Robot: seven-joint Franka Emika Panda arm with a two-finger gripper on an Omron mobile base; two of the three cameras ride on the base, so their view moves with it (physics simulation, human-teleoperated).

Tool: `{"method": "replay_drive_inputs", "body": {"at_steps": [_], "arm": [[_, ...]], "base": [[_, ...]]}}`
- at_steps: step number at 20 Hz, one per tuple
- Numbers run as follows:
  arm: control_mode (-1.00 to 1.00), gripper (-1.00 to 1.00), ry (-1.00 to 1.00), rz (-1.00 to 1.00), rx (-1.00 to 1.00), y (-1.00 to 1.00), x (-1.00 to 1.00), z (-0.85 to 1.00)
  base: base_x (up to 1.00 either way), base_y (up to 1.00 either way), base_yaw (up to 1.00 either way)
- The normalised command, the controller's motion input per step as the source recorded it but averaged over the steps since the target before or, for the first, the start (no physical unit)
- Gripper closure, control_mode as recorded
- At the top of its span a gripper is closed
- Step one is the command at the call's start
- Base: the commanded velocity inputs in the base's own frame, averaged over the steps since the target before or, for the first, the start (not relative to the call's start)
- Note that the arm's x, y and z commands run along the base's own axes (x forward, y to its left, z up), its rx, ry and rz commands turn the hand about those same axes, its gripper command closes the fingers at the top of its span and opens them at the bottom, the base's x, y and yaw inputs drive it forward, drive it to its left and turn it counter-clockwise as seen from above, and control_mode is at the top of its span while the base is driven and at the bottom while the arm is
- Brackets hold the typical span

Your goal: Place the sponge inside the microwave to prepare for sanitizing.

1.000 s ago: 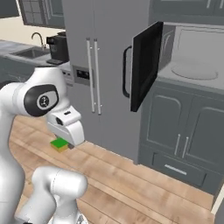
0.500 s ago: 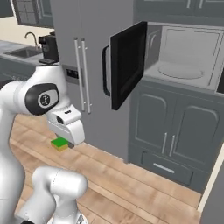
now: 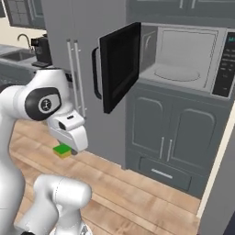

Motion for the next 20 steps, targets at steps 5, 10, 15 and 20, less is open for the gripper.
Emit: {"method": "replay_drive_inputs", "body": {"at_steps": [5,10,15,20], "arm": [[1.0,1.0,0.0,0.0,0.0,0.0,0.0,0.0],[1.0,1.0,0.0,0.0,0.0,0.0,0.0,0.0],[1.0,1.0,0.0,0.0,0.0,0.0,0.0,0.0],[1.0,1.0,0.0,0.0,0.0,0.0,0.0,0.0]], "base": [[-0.26,-0.99,0.0],[0.04,-1.0,-0.05],[0.32,-0.86,-0.27],[0.44,-0.12,-0.11]]}}
